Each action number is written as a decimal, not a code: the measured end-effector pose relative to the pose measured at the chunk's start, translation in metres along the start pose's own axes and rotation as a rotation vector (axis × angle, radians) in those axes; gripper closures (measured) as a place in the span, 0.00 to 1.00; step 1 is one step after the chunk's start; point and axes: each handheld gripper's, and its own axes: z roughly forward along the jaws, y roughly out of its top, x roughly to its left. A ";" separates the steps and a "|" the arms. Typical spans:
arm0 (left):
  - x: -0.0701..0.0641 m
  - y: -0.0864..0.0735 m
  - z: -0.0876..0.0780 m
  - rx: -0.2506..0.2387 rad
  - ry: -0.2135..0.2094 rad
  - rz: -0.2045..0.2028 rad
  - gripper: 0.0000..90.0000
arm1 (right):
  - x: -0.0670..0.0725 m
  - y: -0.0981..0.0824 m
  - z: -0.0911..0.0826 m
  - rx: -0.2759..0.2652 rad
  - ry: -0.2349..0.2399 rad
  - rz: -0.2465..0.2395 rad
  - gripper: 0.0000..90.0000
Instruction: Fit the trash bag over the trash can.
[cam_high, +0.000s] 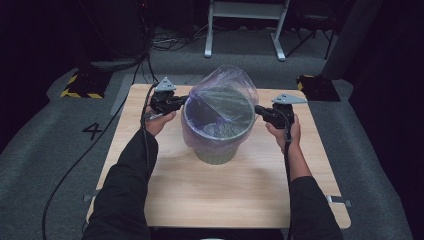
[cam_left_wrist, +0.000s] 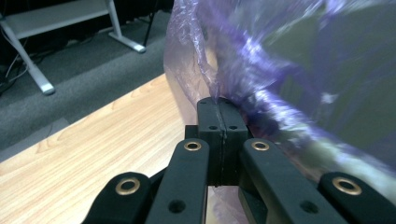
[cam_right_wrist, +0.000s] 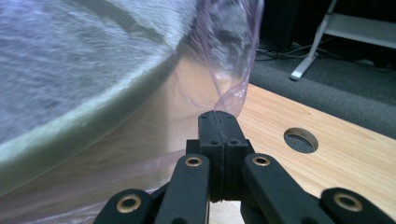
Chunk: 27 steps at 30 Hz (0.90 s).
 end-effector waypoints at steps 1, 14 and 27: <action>0.000 -0.001 0.003 0.002 -0.001 -0.007 1.00 | -0.001 -0.001 0.003 0.009 -0.002 0.007 1.00; -0.003 -0.020 0.025 0.090 -0.044 -0.047 1.00 | 0.001 -0.016 0.030 0.147 0.032 0.044 1.00; -0.004 -0.045 0.031 0.172 -0.064 -0.052 1.00 | 0.005 -0.037 0.043 0.249 0.109 0.074 1.00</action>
